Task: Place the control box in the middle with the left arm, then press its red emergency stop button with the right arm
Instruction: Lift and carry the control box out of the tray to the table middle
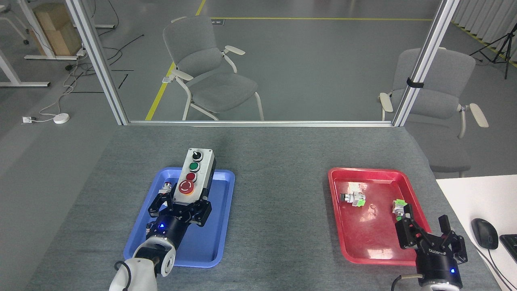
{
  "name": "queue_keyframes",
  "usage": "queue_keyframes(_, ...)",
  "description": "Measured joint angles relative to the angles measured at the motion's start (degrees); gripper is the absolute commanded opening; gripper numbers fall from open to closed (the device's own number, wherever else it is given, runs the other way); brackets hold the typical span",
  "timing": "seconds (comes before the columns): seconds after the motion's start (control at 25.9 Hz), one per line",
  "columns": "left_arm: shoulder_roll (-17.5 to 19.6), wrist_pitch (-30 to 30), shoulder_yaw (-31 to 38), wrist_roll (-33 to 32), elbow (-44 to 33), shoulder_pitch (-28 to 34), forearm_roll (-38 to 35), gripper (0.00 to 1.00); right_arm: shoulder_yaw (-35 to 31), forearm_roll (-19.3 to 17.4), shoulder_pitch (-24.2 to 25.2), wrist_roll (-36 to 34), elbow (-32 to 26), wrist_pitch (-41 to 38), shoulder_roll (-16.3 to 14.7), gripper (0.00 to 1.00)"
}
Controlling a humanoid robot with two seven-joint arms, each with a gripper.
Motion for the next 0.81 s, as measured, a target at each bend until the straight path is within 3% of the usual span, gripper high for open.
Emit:
queue_keyframes(0.15, 0.3, -0.4, -2.2, 0.0, -8.6, 4.8, 0.6, 0.0, 0.0, 0.0, 0.0, 0.2, 0.0, 0.0, -0.2, 0.99)
queue_keyframes(0.35, -2.5, 2.4, -10.4, -0.1, -9.9, 6.1, -0.4, 0.0, 0.0, 0.0, 0.0, 0.0, 0.0, 0.0, -0.2, 0.99)
queue_keyframes(0.62, -11.0, 7.5, -17.9, -0.6, -0.3, 2.1, -10.4, 0.0, -0.1, 0.0, -0.1, -0.1, 0.0, 0.0, -0.3, 0.99)
queue_keyframes(0.81, -12.8, 11.0, -21.7, -1.8, 9.9, -1.8, -12.3, 0.0, -0.1, 0.0, -0.1, -0.1, 0.0, 0.0, -0.5, 0.99)
